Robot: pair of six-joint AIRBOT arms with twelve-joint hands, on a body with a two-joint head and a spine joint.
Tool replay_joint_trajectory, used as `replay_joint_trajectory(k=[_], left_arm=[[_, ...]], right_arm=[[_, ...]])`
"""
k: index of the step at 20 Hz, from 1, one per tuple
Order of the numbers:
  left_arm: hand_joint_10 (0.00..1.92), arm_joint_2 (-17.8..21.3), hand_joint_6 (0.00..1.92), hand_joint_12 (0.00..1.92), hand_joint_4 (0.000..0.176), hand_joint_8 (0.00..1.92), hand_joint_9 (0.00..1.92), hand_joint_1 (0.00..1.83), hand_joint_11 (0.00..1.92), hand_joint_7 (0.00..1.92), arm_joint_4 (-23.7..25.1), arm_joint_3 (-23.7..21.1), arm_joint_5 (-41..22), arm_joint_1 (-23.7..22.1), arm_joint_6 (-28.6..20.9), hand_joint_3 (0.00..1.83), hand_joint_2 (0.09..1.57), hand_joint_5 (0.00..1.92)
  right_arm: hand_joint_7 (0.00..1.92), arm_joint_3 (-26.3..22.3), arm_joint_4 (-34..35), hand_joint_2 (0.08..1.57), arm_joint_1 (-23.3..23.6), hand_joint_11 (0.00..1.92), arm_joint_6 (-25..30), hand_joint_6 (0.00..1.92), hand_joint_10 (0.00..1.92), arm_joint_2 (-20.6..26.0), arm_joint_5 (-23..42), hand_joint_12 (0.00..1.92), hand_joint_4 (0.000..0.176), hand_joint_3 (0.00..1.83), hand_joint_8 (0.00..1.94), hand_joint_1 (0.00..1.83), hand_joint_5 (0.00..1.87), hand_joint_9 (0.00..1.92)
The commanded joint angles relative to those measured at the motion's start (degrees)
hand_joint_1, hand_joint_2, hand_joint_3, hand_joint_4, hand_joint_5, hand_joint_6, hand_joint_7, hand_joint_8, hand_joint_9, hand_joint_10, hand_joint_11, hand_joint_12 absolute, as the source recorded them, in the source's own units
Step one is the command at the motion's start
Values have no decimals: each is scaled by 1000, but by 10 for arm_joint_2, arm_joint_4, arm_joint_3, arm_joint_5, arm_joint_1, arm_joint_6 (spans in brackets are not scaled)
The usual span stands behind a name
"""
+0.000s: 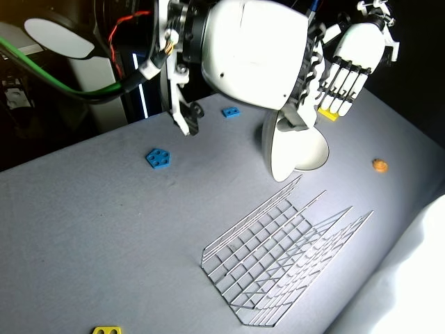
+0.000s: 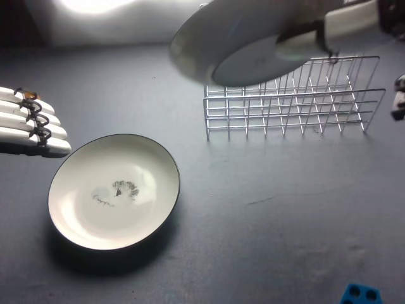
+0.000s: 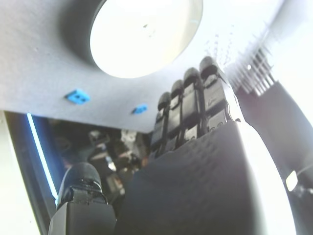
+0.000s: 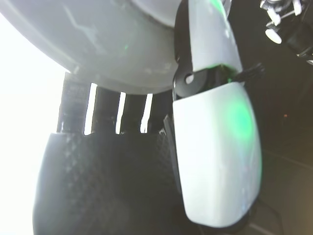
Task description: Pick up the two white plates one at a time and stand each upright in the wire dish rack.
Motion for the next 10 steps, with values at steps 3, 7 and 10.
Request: replay_joint_trajectory(k=[3,7,10], left_arm=[[1,1,1,240,0,1,89,0,0,102,-20,-3,-18,-4,-15,1,1049,94],[1,0,0,164,0,0,63,0,0,78,-23,-17,-9,22,-15,1,1052,84],[4,-8,0,231,0,2,90,0,0,101,-25,-22,6,50,-5,0,1050,86]], right_arm=[[1060,3,-12,1087,-7,852,8,1027,1054,10,96,1161,0,1,798,1382,922,1017],[1062,15,0,1083,-12,832,10,1011,1044,12,107,1150,0,0,787,1382,948,1016],[1065,24,6,1087,-6,842,22,1046,1055,16,114,1144,0,1,779,1382,917,1015]])
